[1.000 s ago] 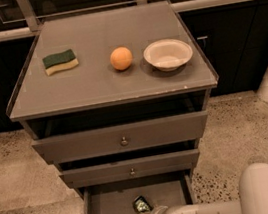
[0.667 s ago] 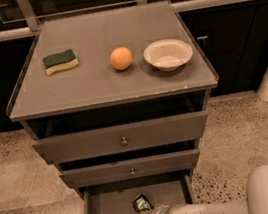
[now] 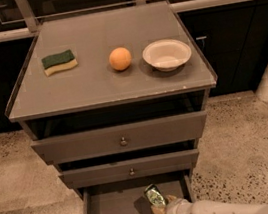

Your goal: Pick green can from bottom drawer and place on counter

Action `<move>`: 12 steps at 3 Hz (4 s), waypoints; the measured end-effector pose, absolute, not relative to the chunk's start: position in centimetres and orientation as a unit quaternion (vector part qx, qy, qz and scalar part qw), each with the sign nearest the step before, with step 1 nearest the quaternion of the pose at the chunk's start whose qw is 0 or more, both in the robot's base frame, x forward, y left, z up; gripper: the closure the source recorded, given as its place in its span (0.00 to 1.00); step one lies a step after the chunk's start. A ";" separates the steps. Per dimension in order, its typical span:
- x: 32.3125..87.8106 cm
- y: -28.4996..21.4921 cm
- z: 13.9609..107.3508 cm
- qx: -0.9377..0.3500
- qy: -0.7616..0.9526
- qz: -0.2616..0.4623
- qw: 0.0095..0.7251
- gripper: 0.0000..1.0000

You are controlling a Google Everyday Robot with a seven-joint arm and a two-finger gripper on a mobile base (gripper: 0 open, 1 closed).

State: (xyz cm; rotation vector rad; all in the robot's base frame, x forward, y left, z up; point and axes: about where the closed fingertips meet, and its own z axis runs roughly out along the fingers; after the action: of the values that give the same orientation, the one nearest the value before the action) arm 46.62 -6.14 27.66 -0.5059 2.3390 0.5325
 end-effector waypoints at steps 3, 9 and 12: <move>41.8 -12.1 33.6 -0.195 0.886 0.233 0.350 1.00; 41.2 -11.2 60.2 -0.353 0.741 0.252 0.513 1.00; 46.0 1.4 75.9 -0.585 0.625 0.284 0.431 1.00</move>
Offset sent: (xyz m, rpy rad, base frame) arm -0.0298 -0.0482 0.0462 0.0087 -0.0321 0.0062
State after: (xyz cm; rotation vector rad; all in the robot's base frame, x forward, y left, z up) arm 45.97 1.44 75.85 -1.4594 1.5579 0.7092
